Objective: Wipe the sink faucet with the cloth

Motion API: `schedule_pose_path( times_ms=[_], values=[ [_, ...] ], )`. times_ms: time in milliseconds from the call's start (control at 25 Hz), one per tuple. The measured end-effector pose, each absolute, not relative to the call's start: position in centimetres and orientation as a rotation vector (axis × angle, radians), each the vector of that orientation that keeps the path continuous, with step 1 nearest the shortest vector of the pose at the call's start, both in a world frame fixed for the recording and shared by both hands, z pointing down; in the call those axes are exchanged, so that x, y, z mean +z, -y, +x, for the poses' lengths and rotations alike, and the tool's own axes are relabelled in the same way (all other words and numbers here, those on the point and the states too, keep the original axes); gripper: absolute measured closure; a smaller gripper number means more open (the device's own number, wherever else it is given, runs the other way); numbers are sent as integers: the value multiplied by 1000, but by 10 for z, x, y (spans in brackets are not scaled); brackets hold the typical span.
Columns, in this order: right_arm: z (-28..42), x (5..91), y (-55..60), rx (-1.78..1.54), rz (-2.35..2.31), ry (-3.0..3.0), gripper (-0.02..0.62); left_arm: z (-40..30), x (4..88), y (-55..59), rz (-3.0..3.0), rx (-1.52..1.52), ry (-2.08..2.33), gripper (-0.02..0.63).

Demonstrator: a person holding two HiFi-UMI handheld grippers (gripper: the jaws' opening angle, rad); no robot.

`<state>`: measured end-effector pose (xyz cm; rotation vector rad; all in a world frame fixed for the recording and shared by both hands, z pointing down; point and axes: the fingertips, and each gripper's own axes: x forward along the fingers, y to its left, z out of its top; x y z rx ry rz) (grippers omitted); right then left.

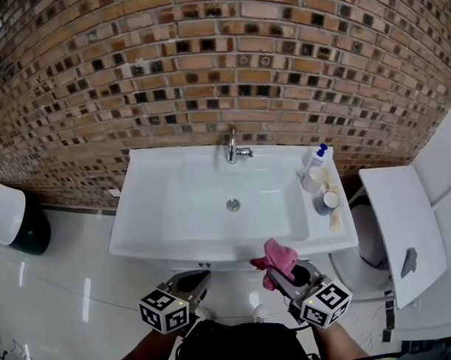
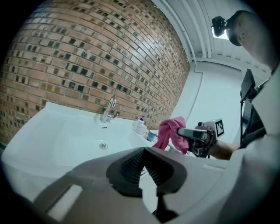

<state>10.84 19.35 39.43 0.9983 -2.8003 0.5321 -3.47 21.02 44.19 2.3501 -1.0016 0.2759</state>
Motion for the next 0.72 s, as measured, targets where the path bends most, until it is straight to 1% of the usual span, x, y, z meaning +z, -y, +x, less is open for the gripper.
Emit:
schedule_pose_path(
  times_ms=[360,720],
  values=[
    [84,393,-208,533,1007,2757,503,-57,437,-201,2364,216,992,600],
    [87,399,-220,548,1028,2738,503,-58,441,-207,2352,210,991,600]
  ],
)
